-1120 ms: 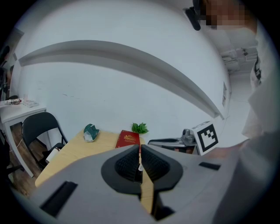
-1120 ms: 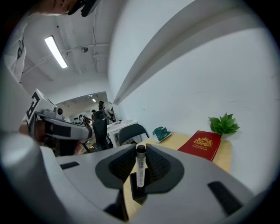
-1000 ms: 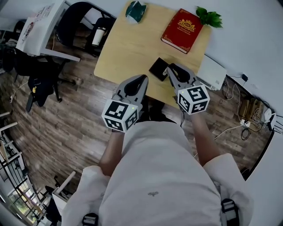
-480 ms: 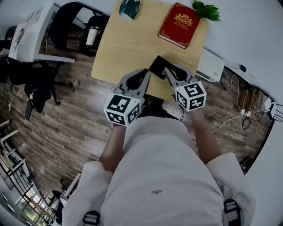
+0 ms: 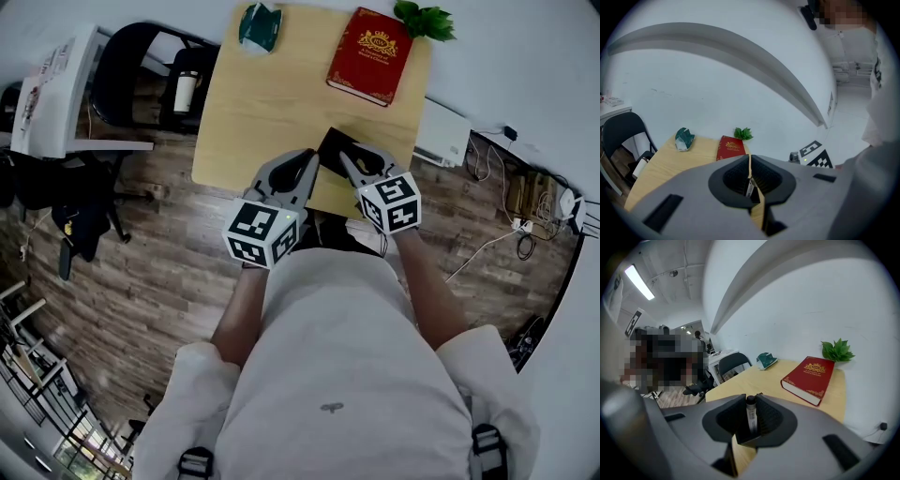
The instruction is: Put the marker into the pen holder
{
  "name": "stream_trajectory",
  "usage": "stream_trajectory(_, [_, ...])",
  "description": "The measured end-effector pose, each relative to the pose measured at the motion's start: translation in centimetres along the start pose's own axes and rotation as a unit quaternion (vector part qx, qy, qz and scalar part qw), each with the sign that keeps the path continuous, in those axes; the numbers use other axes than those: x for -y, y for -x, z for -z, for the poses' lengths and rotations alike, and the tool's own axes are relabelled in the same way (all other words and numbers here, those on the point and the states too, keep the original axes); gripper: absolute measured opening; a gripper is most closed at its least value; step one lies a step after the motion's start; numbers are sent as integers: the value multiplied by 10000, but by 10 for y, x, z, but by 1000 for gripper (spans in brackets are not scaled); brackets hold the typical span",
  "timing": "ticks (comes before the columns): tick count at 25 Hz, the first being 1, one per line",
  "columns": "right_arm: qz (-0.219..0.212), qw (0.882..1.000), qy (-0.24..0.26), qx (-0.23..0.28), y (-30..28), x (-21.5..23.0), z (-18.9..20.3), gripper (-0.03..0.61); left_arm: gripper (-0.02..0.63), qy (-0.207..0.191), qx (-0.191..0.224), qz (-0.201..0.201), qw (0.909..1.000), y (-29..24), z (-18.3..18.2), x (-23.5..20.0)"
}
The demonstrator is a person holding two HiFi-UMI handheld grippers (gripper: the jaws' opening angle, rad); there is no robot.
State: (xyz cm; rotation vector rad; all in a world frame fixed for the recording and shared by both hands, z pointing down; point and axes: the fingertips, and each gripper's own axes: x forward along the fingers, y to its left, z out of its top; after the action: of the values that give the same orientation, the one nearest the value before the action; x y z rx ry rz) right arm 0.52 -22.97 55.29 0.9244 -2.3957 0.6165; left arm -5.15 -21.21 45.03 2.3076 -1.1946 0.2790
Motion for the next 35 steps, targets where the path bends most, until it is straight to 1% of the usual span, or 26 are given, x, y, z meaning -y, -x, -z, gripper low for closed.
stream_trajectory(9, [191,9993,-124,-292,-15,7,15,67,15,-14,-149,165,9998,-9,3,-12])
stream_trajectory(16, [244,9985,-173,-448,-23,10,21,67,15,-51,-270,335,9991,-21,3,-14])
stream_trajectory(29, [288,9982,-189,-492,-40,10,17,69,15,-59,-360,374,9986,-23,3,-26])
stream_trajectory(35, [389,9974,52,-603,-43,11,15,69,15,-79,-370,398,9985,-24,2,-28])
